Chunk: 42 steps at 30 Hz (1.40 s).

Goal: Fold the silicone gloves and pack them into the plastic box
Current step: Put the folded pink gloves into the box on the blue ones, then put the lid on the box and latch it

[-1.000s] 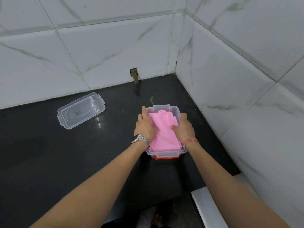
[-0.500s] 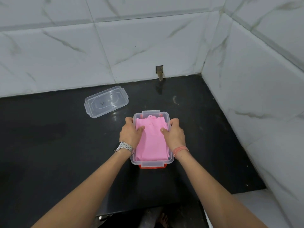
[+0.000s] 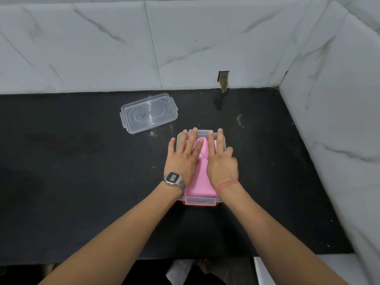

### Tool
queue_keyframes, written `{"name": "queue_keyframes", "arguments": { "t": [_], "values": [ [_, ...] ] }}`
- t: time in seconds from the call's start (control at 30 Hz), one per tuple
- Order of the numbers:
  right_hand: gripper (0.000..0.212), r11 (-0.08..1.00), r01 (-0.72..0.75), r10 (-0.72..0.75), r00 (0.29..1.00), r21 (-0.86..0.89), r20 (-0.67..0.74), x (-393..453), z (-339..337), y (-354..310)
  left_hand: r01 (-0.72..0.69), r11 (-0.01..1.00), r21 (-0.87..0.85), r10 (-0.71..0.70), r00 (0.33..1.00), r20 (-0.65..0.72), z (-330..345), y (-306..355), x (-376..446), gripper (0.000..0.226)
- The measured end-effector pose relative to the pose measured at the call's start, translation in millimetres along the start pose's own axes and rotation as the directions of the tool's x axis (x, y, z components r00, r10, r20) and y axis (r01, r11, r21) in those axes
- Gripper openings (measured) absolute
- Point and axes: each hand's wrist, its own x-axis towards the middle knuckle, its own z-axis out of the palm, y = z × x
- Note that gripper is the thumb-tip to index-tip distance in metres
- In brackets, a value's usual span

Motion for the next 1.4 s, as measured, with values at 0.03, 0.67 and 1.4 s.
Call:
{"name": "queue_keyframes", "arguments": {
  "t": [0.03,0.67,1.4],
  "values": [
    [0.082,0.999,0.006,-0.006,1.000,-0.052,0.010,1,0,-2,0.003,0.998,0.057,-0.003,1.000,0.016,1,2,0,0.064],
    [0.053,0.457,-0.325,0.155,0.946,0.828,0.286,-33,-3,18,0.466,0.836,-0.290,-0.458,0.884,0.099,43,-163,49,0.030],
    [0.062,0.461,-0.328,0.271,0.937,0.824,0.222,-35,-16,9,-0.013,0.226,-0.974,-0.594,0.791,-0.148,-73,-90,-85,0.018]
  ]
}}
